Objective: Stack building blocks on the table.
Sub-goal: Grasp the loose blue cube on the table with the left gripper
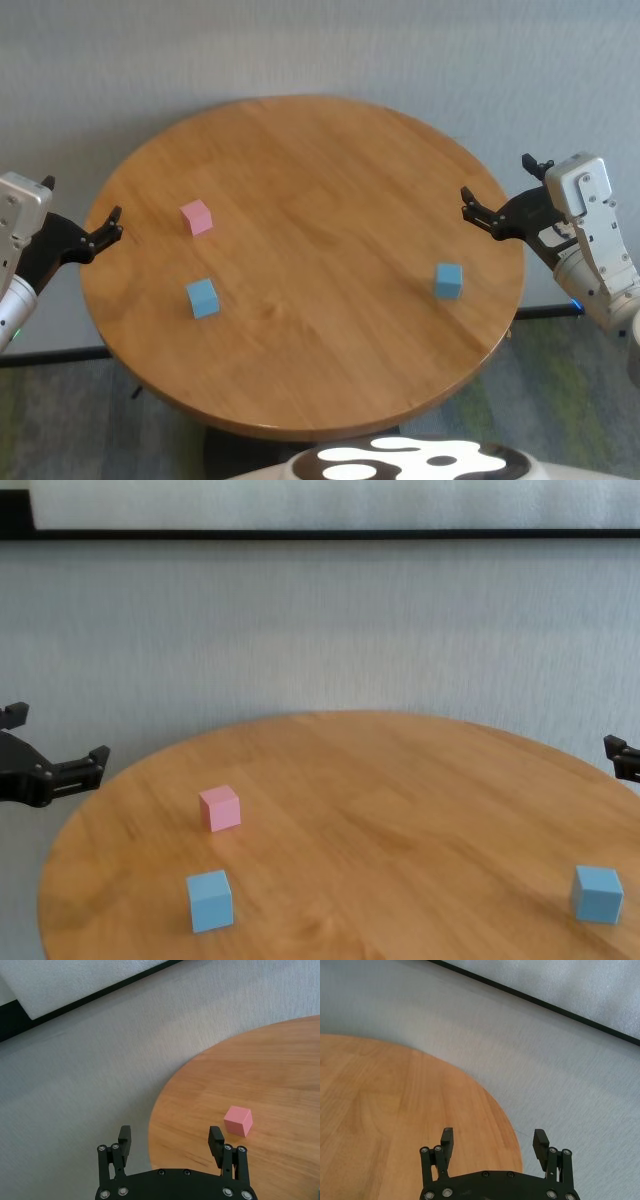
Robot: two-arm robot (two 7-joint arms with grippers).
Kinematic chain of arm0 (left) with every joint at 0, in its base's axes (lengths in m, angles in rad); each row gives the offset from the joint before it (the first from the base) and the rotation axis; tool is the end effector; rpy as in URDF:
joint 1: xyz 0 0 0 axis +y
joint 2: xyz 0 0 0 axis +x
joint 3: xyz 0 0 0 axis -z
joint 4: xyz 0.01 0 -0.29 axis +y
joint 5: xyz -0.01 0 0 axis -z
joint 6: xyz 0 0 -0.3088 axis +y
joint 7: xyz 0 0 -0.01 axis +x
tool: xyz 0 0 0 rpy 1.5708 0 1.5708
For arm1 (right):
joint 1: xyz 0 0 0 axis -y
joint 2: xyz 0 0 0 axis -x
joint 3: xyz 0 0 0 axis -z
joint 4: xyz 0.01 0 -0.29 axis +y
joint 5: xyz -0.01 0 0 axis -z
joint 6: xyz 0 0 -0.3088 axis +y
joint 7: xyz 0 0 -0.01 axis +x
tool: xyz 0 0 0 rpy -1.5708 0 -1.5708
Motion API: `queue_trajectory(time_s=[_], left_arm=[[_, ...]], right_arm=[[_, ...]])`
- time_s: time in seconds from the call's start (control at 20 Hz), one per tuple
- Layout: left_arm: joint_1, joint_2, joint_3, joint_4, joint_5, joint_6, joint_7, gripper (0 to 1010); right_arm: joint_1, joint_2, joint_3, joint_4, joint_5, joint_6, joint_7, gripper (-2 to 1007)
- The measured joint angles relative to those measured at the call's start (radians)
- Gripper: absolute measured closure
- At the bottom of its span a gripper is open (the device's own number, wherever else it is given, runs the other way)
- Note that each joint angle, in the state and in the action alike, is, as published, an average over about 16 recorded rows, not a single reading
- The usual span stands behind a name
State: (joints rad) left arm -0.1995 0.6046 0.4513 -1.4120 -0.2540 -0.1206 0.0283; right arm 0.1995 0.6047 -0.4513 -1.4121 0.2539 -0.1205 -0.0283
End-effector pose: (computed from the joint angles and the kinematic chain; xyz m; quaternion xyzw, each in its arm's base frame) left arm 0.3581 0.0827 -0.3023 0.1414 -0.1324 0.5800 0.7913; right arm 0.3581 -0.0827 -0.3022 -0.1415 -0.1325 -0.5800 0.7913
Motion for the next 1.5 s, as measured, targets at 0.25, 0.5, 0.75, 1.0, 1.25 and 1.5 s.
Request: queue_trajectory(time_s=[0.25,0.5,0.75,1.0,1.25,1.5], left_arm=[[0.002,-0.002,-0.002,-0.005,-0.007,0.004,-0.008,7],[0.022,-0.012,-0.013,-0.038,-0.045,0.034,-0.027,7],[0.061,-0.029,-0.029,-0.106,-0.111,0.105,-0.047,7],[0.107,-0.054,-0.042,-0.195,-0.172,0.208,-0.045,7],[0.142,-0.089,-0.044,-0.273,-0.195,0.313,-0.004,7],[0.166,-0.132,-0.038,-0.320,-0.179,0.400,0.068,7]], right_arm=[[0.000,0.000,0.000,0.000,0.000,0.000,0.000,0],[0.000,0.000,0.000,0.000,0.000,0.000,0.000,0],[0.000,0.000,0.000,0.000,0.000,0.000,0.000,0],[0.000,0.000,0.000,0.000,0.000,0.000,0.000,0],[0.000,0.000,0.000,0.000,0.000,0.000,0.000,0],[0.000,0.000,0.000,0.000,0.000,0.000,0.000,0]])
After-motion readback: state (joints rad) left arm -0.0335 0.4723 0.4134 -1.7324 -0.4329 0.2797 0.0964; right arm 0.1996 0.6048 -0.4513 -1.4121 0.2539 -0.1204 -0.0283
